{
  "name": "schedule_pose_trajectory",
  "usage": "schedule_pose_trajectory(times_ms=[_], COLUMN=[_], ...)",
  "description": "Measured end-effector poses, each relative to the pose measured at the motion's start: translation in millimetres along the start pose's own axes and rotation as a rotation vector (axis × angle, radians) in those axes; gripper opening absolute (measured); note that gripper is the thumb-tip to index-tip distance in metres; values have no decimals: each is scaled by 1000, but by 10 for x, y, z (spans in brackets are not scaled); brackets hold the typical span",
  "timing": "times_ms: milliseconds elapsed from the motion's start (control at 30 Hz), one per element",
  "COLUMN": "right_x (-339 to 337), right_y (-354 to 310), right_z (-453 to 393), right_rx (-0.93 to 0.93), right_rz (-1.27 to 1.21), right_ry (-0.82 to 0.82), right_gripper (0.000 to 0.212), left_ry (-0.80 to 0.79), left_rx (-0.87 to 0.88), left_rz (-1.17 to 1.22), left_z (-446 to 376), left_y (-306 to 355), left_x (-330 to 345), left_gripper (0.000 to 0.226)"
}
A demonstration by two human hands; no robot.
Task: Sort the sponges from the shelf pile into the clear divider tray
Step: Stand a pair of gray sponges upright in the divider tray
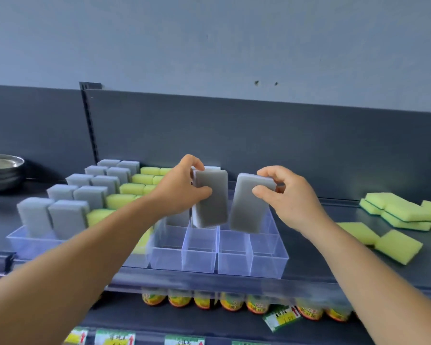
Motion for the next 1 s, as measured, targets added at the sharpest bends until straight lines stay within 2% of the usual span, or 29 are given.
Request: schedule_pose_trajectory(times_ms=[167, 333, 500, 733, 1000], right_x=[355, 679, 835, 906, 1037], right_y=[-167, -238, -228, -266, -213], right_z=[-63, -50, -39, -49, 49], right_rx=[-21, -20, 5, -77, -70], right_rz=[-40, -28, 0, 185, 337], right_ry=[-28, -112, -123, -164, -266], right_gripper=[22, 27, 21, 21, 28], left_ry=[-26, -54, -87, -87, 45], left_rx=[10, -4, 21, 111, 176], left_rz=[-184, -272, -327, -487, -747], left_z=[69, 80, 66, 142, 235], left_y=[-269, -511, -613, -558, -508], left_x=[-315, -446, -491, -390, -267], left_gripper=[54, 49, 48, 46, 44])
Point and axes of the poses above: each hand's wrist, its own z-axis away from the middle knuckle, its own x-axis out of the palm, y = z × x, the point moved 4 cm from there along -z, towards the middle knuckle, and after that the axes turned 15 degrees about -x, right-handed, at the moved point
